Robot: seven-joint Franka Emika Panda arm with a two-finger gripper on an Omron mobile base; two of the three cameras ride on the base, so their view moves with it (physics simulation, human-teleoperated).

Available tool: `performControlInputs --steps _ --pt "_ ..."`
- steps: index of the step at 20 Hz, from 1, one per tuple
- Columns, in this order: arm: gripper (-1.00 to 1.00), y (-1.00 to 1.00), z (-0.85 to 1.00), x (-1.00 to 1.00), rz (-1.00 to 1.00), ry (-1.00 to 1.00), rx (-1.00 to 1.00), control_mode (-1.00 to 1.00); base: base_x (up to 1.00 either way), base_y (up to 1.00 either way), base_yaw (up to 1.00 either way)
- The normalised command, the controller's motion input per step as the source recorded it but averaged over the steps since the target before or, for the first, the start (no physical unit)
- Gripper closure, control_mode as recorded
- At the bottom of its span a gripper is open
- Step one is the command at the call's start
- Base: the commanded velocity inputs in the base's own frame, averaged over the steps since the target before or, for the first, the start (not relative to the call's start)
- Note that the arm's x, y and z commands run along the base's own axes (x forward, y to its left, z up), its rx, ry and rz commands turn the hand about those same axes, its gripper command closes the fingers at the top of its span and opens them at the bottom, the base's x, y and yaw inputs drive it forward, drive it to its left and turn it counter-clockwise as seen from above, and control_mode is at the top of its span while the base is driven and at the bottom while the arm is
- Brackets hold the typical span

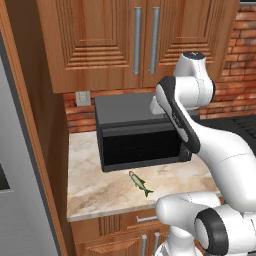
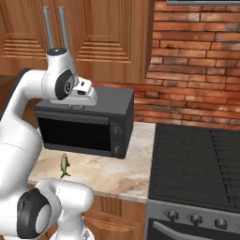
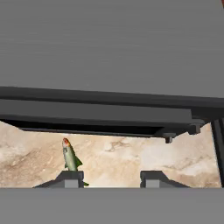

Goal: Retrieve the tupperware from the cabinet, then place the raw meat into the tupperware to avoid contamination.

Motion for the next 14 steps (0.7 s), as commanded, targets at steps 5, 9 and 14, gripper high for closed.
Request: performControlInputs --steps 5,9,14 --pt "-1.0 0.0 0.01 -0.08 0.0 -0.04 0.0 -1.0 0.0 0.0 0.0" --pt "-1.0 0.0 0.12 -0.24 0.0 -0.13 0.0 -1.0 0.0 0.0 0.0" --pt "-1.0 0.02 0.18 -0.31 0.01 -0.24 -0.01 -1.0 0.0 0.0 0.0"
